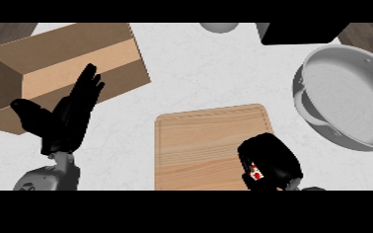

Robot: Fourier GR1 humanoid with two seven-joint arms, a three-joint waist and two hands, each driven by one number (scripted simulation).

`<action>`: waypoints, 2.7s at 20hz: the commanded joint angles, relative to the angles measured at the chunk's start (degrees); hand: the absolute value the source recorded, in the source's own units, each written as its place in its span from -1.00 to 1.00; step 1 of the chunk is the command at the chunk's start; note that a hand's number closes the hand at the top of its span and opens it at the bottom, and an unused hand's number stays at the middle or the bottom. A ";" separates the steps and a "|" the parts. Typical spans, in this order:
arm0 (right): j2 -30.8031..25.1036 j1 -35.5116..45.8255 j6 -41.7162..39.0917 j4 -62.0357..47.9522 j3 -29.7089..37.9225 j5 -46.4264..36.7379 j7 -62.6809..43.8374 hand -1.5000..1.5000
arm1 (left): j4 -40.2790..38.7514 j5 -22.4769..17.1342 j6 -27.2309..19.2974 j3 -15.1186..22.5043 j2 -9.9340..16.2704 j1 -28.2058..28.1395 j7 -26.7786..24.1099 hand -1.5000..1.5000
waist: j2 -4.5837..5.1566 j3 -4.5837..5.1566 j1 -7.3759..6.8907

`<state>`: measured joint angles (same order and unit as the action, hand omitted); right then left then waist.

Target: Pick the cupcake from the cutting board and place it in the pot

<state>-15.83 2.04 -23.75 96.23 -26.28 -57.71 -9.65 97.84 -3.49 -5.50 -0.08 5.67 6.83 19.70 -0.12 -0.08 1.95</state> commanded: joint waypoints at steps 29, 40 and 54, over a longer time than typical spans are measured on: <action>-43.69 -1.87 -4.79 -21.81 75.71 45.32 39.67 1.00 | 2.46 -1.79 2.40 -1.30 1.77 2.28 4.06 0.00 | 0.10 0.11 -2.14; -41.47 13.21 -1.78 -20.39 59.83 42.26 20.80 1.00 | -0.91 -0.51 2.43 -0.29 -0.54 0.98 -0.60 0.00 | 0.28 0.11 -2.82; -31.12 24.22 0.31 -36.10 46.35 35.97 17.03 -1.00 | -3.31 0.63 1.97 0.47 -1.84 2.77 -0.65 0.00 | 0.42 0.09 -2.98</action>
<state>-50.62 23.12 -22.24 64.69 22.06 -22.32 11.27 96.28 -2.99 -3.28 0.41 4.34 8.27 19.19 0.21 0.00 -0.91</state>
